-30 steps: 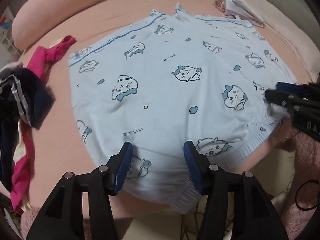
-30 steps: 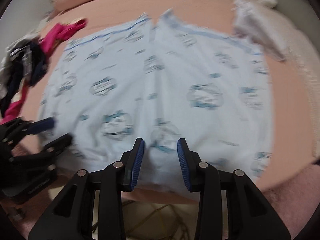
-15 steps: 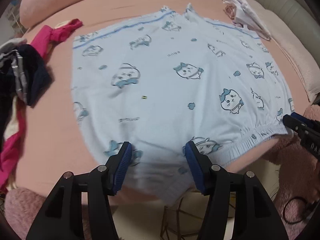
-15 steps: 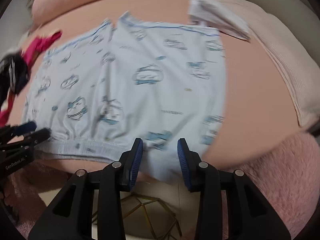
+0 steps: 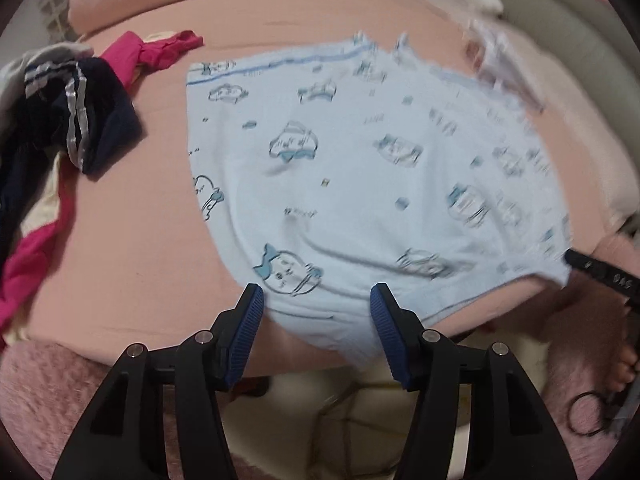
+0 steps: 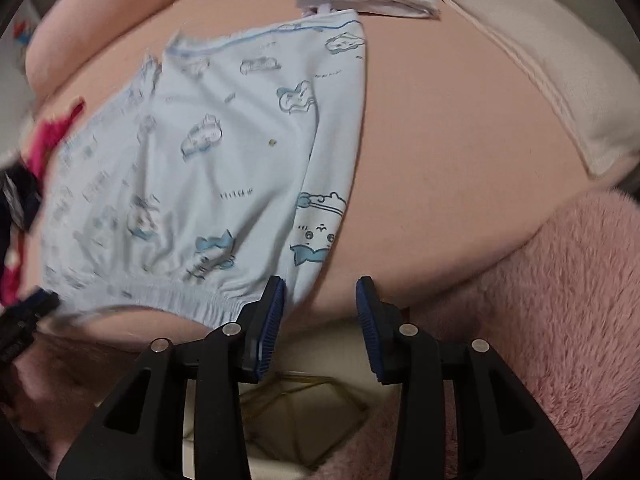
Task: Fold clothes
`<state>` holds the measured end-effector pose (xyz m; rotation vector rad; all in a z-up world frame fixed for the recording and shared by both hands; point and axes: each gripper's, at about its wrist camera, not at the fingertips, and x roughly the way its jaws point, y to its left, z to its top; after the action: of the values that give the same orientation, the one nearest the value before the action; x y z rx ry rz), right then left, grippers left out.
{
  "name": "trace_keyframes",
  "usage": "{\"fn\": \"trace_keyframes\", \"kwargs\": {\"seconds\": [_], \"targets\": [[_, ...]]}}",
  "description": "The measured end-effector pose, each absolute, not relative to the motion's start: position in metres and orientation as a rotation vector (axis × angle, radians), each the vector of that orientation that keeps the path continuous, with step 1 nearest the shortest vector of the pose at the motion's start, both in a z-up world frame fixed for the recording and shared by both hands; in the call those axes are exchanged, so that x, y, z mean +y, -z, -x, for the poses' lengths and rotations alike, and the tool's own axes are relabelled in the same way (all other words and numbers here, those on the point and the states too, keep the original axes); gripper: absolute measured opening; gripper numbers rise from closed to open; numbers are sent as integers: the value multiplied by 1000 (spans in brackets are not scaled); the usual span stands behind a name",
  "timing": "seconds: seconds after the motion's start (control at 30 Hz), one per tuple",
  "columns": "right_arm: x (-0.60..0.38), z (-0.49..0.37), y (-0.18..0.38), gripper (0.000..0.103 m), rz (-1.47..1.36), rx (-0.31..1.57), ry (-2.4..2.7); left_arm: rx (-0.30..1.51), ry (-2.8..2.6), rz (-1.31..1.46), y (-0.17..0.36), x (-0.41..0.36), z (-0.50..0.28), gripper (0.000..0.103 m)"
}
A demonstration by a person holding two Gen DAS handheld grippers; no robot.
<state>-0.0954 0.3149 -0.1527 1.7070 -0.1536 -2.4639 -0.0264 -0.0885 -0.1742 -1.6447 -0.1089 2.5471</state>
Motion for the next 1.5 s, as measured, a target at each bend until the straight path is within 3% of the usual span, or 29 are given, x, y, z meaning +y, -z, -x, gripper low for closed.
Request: {"fn": "trace_keyframes", "kwargs": {"seconds": [0.13, 0.23, 0.33, 0.37, 0.47, 0.6, 0.7, 0.8, 0.93, 1.03, 1.23, 1.43, 1.5], "targets": [[322, 97, 157, 37, -1761, -131, 2440, -93, -2528, 1773, 196, -93, 27, 60], [348, 98, 171, 37, -1884, -318, 2360, -198, -2547, 1718, 188, -105, 24, 60], [381, 93, 162, 37, -1774, -638, 2338, -390, -2569, 1559, 176, -122, 21, 60], [382, 92, 160, 37, -1754, -649, 2338, -407, -2568, 1541, 174, -124, 22, 60], [370, 91, 159, 46, -1723, -581, 2331, -341, -2571, 1608, 184, -121, 28, 60], [319, 83, 158, 45, -1699, -267, 2320, -170, -2563, 1722, 201, -110, 25, 60], [301, 77, 163, 44, -1744, -68, 2373, -161, -2573, 1759, 203, -115, 20, 60], [306, 73, 163, 48, -1794, -76, 2413, -224, -2596, 1733, 198, -125, 16, 60], [318, 69, 154, 48, -1722, -246, 2422, -325, -2612, 1651, 191, -135, 14, 60], [315, 71, 159, 48, -1760, -235, 2412, -211, -2609, 1810, 208, -130, 19, 60], [326, 71, 142, 48, -1744, -261, 2455, -157, -2659, 1579, 178, -114, 16, 60], [325, 98, 121, 48, -1593, -107, 2447, 11, -2458, 1439, 164, -11, 69, 60], [317, 101, 131, 48, -1576, -164, 2345, 78, -2419, 1419, 162, 32, 87, 60]]}}
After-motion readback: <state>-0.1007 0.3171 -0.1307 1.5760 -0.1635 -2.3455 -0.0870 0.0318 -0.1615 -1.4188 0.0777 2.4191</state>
